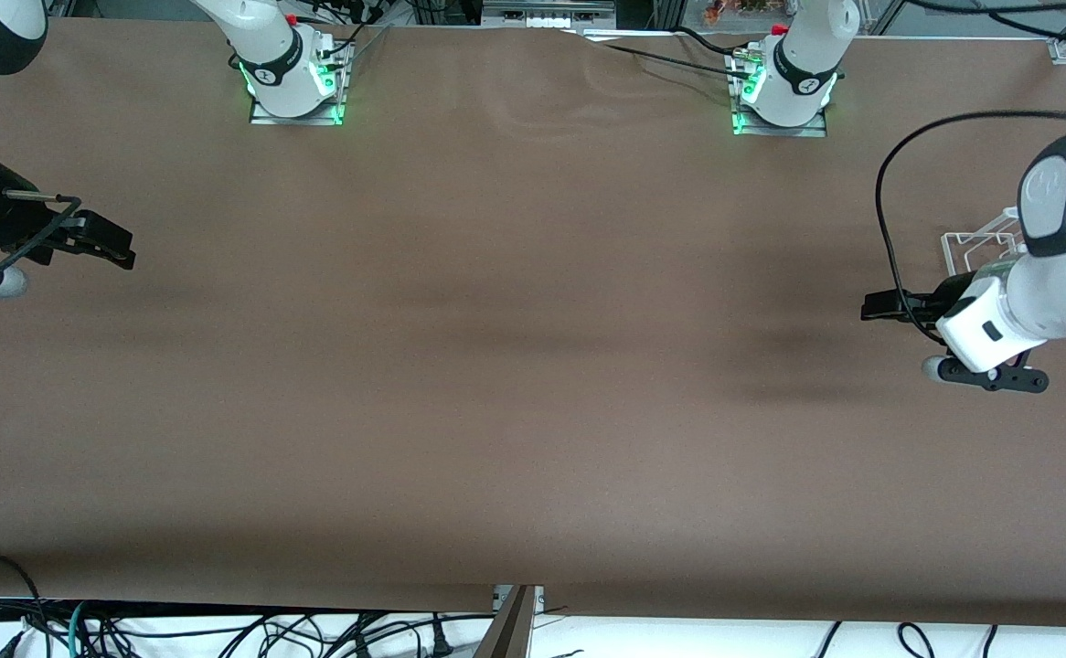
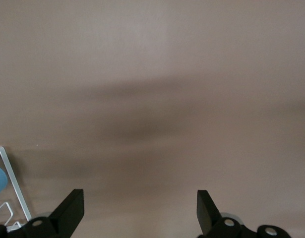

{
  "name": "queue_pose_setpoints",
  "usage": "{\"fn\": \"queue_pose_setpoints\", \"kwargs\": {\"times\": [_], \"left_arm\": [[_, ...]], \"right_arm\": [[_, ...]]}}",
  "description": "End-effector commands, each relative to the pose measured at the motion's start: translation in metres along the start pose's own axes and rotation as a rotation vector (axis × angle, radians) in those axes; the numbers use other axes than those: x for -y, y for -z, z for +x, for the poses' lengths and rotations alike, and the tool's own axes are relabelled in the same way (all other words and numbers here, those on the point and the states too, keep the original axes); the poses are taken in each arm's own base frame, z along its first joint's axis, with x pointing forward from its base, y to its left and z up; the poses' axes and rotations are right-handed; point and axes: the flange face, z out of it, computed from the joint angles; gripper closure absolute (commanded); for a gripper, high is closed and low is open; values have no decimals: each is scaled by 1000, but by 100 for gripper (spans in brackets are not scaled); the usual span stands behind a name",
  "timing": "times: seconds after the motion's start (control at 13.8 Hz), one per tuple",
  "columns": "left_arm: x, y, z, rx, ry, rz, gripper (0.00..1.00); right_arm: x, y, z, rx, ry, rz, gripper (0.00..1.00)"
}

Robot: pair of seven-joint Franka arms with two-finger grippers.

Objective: Transfer cup to left arm and place on rack

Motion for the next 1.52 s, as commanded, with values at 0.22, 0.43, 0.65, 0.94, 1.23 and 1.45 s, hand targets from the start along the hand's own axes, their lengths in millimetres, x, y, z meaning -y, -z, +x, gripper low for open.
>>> {"fn": "queue_pose_setpoints", "kwargs": {"times": [0.22, 0.43, 0.65, 0.94, 1.23, 1.45], "left_arm": [[-10, 71, -49, -188, 24, 26, 0], [-12, 66, -77, -241, 64, 34, 0], [-12, 60, -87, -227, 179, 46, 0], [-15, 62, -89, -233, 173, 47, 0], [-18, 63, -89, -232, 168, 47, 0], [-14, 62, -89, -229, 170, 48, 0]], "right_arm": [[-6, 3, -3, -3, 12, -8, 0], [-6, 3, -2, -2, 13, -10, 0], [-6, 3, -2, -2, 12, -10, 0], [-6, 2, -3, 2, 11, -4, 0], [-6, 2, -3, 2, 11, -4, 0], [-6, 1, -2, 4, 11, -4, 0]]}}
